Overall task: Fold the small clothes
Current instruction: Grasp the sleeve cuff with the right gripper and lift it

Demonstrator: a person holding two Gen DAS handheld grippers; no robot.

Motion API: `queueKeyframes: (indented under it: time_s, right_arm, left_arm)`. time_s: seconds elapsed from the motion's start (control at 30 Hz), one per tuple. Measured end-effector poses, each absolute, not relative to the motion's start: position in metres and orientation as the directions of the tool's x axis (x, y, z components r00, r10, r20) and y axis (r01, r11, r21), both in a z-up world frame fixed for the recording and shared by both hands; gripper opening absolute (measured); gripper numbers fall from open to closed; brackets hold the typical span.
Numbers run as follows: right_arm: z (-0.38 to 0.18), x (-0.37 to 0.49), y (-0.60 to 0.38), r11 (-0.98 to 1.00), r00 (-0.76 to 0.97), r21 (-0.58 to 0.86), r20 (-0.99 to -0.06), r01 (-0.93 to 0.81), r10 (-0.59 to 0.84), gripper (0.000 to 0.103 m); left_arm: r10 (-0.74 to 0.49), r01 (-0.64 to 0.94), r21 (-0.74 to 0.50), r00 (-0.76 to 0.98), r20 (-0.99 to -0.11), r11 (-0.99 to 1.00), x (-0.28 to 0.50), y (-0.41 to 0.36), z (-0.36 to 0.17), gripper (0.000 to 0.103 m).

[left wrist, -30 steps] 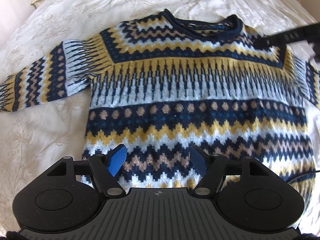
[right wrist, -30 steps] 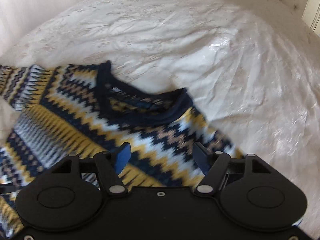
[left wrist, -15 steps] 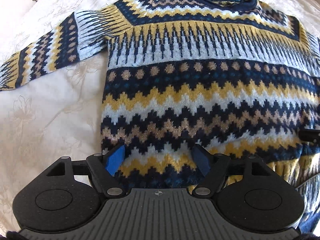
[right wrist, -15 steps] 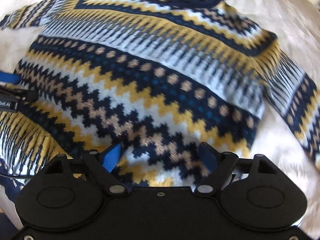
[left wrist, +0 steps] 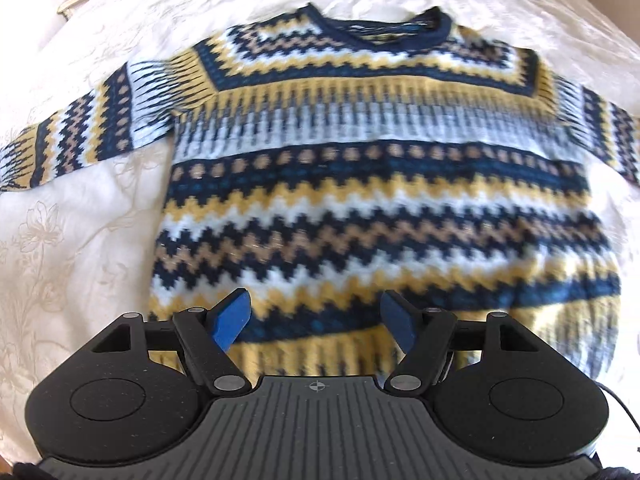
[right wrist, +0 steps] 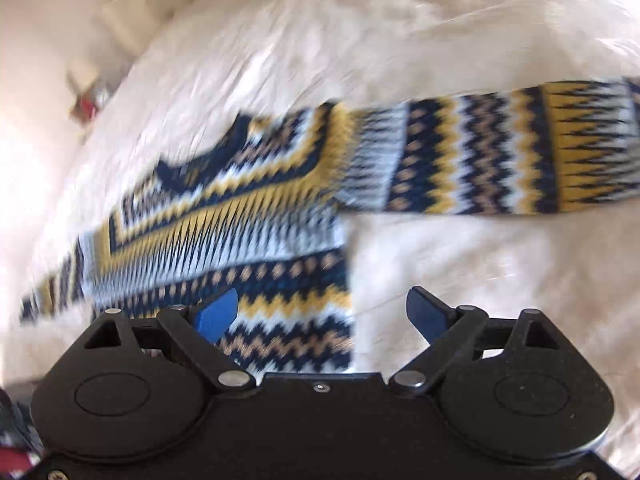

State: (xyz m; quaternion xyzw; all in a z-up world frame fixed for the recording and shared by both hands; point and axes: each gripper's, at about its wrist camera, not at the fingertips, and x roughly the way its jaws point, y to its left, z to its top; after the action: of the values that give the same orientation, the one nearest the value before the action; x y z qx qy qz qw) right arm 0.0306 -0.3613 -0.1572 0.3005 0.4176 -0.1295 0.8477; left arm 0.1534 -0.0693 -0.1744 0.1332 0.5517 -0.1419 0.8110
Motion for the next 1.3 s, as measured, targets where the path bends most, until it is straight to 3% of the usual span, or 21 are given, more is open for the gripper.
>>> queueKeyframes:
  time_s: [0.5,0.83,0.9,0.97,1.03,1.3]
  right_arm:
    - [-0.154,-0.061,-0.514,0.517,0.667,0.489,-0.707,0.702,-0.236,0.093]
    - [-0.165,-0.060,-0.564,0.479,0.680,0.514,-0.674,0.712,-0.288,0.093]
    - [-0.163,-0.052,-0.567,0.512,0.675,0.487,-0.680,0.707,-0.285,0.085]
    - [-0.160,-0.041,-0.567,0.556,0.654,0.440,-0.707,0.706,-0.270,0.048]
    - [-0.158,-0.029,-0.564,0.582,0.612,0.379,-0.742,0.720,-0.274,0.030]
    - [-0.113,0.031,-0.508,0.767,0.658,0.284,-0.718,0.575,-0.227,0.021]
  left_arm:
    - [-0.056,0.339,0.085,0.386,-0.921,0.937,0.119,-0.112,-0.151,0.070]
    - [-0.032,0.306,0.106,0.415,-0.909,0.946,0.109,-0.131,-0.137,0.070]
    - [-0.029,0.296,0.105,0.416,-0.909,0.949,0.110,-0.129,-0.136,0.070]
    - [-0.028,0.289,0.104,0.417,-0.909,0.952,0.111,-0.126,-0.135,0.070]
    - [-0.026,0.287,0.105,0.418,-0.908,0.952,0.113,-0.121,-0.136,0.070]
    - [-0.052,0.295,0.079,0.413,-0.909,0.952,0.130,-0.091,-0.141,0.070]
